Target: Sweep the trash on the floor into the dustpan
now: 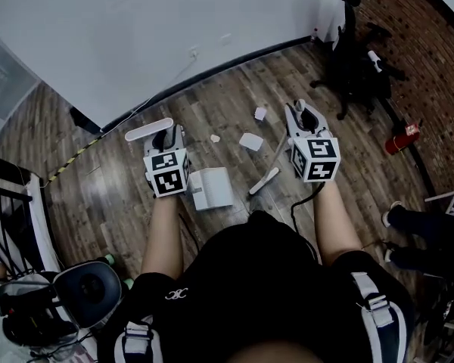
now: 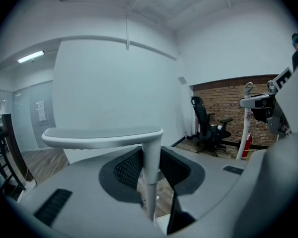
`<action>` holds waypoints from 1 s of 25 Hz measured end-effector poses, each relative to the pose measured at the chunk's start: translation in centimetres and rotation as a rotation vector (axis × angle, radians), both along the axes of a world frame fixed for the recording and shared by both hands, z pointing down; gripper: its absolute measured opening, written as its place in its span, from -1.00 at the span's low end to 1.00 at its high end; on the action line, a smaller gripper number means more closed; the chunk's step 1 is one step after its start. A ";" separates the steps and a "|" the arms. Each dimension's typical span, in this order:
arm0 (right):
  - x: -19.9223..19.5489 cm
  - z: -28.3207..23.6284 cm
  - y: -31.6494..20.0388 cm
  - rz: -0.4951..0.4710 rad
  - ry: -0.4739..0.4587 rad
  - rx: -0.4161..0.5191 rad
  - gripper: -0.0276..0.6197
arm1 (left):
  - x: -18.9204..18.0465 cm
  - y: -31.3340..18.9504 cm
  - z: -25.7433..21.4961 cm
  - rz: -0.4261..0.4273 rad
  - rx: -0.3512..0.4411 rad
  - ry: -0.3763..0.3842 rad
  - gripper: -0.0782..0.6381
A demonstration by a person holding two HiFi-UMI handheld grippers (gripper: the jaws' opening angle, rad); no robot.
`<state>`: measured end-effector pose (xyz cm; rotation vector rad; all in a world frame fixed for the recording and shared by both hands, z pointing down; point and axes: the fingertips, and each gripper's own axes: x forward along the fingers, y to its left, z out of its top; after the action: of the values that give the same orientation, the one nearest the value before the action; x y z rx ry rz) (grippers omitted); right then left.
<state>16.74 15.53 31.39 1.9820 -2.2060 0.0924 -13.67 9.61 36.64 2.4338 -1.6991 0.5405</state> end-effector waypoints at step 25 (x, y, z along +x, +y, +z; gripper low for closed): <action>10.1 8.0 -15.5 -0.114 0.044 -0.163 -0.63 | 6.1 -15.9 2.1 -0.122 -0.060 -0.145 -0.48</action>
<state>26.88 -0.01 39.42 1.7535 -2.2022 0.2049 -7.54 -6.32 38.77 2.2818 -1.8433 0.7556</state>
